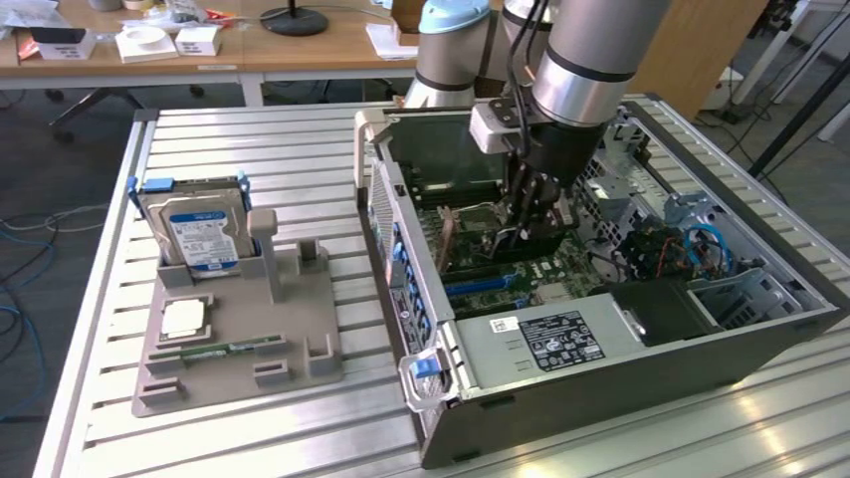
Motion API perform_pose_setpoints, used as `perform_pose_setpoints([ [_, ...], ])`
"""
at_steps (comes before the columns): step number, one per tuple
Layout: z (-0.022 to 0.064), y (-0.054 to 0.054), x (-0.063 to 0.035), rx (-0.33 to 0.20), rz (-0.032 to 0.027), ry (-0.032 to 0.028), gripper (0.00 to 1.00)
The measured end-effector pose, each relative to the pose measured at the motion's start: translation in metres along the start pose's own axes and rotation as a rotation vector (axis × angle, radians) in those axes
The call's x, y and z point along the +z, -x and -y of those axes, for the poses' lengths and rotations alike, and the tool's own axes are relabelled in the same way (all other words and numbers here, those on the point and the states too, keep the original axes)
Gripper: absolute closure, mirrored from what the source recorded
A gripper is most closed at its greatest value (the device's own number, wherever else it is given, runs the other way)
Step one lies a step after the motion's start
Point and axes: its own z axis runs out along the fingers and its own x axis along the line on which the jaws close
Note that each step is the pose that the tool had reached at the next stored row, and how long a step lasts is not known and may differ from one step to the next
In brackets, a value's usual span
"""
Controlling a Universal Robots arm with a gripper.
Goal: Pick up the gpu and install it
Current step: 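Insert the gpu into the slot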
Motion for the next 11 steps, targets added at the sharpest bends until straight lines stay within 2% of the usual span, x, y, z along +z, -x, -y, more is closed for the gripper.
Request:
perform_pose_setpoints([
  [5, -0.0029, 0.0, 0.0006, -0.001, 0.0003, -0.0001, 0.74],
  [11, -0.0034, -0.0002, 0.0081, -0.005, 0.0002, 0.0, 0.74],
])
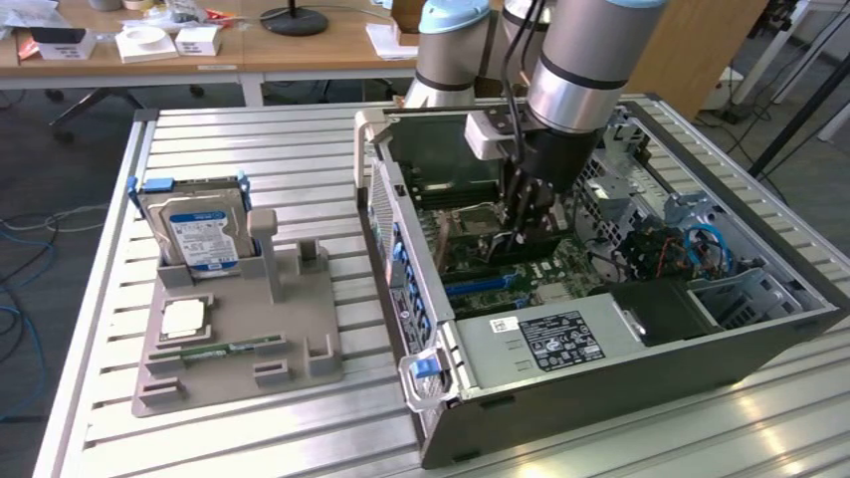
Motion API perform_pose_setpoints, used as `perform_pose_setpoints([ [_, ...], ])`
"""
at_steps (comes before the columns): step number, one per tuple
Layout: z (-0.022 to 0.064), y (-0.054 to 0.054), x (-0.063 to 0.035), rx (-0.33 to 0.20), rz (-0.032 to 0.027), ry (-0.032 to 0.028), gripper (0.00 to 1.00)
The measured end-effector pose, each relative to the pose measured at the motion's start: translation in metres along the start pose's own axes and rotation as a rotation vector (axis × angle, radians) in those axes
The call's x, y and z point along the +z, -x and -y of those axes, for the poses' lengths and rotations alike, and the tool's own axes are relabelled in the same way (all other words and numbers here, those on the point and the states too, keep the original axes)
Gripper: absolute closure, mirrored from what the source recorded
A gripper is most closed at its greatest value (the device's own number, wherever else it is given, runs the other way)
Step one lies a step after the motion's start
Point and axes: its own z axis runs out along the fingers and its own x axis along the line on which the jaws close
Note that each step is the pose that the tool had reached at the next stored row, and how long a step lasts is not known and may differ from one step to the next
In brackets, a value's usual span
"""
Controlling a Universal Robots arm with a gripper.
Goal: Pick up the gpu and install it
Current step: 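Insert the gpu into the slot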
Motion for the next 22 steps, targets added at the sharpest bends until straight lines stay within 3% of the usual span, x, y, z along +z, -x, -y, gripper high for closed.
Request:
perform_pose_setpoints([
  [6, -0.0005, 0.0, 0.0068, -0.005, 0.0, 0.0001, 0.74],
  [22, -0.007, 0.0, 0.0124, -0.007, -0.0003, 0.0003, 0.74],
])
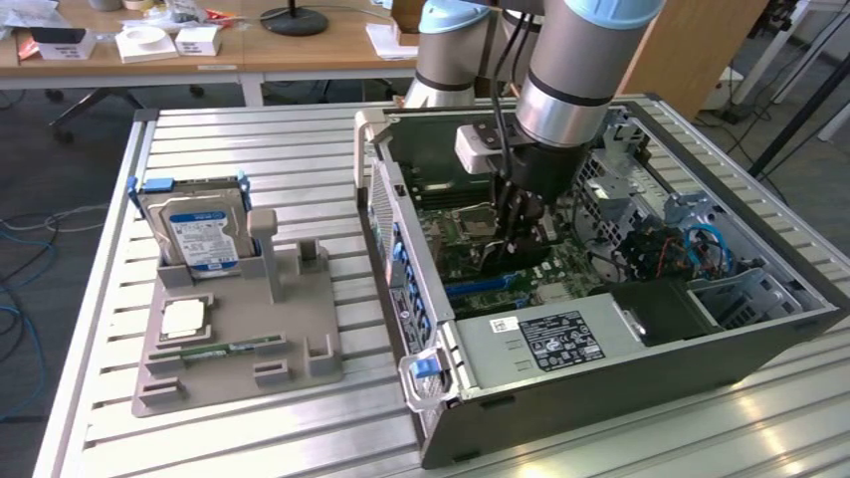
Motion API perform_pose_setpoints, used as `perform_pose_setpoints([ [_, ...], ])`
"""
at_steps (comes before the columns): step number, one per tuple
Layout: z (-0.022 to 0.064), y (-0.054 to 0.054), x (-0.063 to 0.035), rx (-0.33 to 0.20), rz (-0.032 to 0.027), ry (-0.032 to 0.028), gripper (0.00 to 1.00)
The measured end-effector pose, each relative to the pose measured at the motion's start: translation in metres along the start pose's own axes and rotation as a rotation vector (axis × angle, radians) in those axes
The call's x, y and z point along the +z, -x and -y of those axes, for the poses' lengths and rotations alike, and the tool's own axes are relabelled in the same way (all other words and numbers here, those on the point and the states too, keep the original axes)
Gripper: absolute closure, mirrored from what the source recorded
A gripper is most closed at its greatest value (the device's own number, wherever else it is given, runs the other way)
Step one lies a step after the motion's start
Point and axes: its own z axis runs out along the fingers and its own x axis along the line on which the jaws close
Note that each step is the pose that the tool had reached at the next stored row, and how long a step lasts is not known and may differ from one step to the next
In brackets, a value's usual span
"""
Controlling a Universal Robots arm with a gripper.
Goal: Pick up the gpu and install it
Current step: 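Insert the gpu into the slot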
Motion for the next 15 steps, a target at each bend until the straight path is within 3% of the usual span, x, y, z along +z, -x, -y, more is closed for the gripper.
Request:
perform_pose_setpoints([
  [15, -0.0025, 0.0, 0.0033, -0.012, 0.0, -0.002, 0.74],
])
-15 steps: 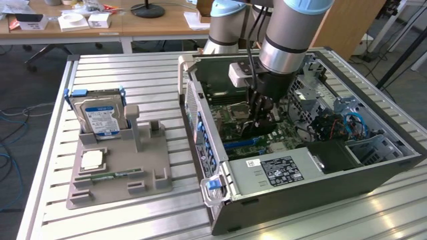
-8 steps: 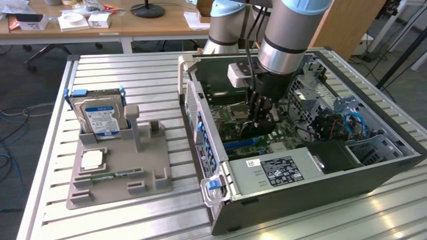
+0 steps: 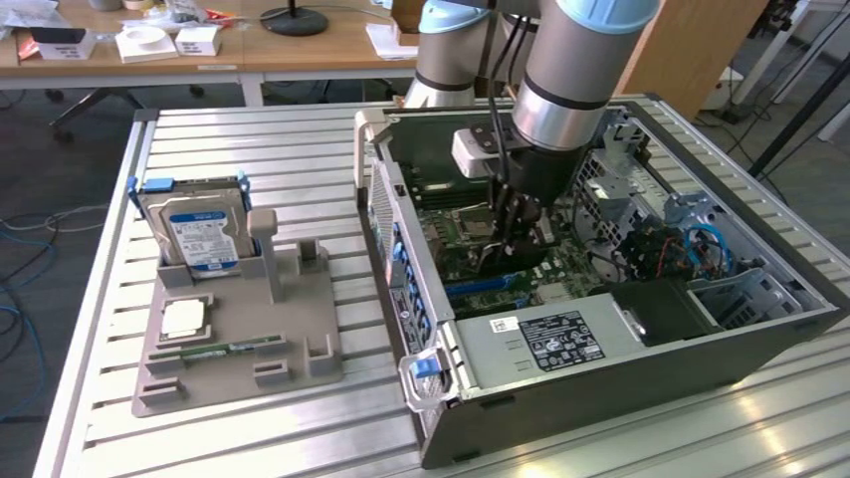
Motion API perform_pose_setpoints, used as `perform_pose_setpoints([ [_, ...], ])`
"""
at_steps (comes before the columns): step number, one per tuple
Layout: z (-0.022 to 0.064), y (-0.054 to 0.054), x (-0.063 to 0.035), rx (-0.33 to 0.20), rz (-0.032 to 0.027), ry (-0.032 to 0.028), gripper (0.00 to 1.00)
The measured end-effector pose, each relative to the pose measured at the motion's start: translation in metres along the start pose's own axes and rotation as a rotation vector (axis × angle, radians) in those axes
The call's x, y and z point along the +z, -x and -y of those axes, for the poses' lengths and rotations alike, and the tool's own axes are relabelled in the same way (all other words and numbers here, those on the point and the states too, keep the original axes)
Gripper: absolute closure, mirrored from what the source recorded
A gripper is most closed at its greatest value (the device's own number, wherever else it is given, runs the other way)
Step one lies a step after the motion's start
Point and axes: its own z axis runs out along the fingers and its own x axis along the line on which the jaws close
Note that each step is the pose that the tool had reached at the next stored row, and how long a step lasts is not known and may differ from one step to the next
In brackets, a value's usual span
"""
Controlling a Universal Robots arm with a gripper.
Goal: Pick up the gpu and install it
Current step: 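Insert the gpu into the slot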
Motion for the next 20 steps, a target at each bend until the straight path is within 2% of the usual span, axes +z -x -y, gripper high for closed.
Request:
perform_pose_setpoints([
  [11, -0.0036, 0.0, 0.0015, -0.003, -0.0001, -0.0009, 0.74],
  [16, -0.0038, 0.0001, 0.0039, -0.004, -0.0001, -0.004, 0.74],
  [20, -0.0041, 0.0004, 0.0041, -0.004, 0.0, -0.0042, 0.74],
])
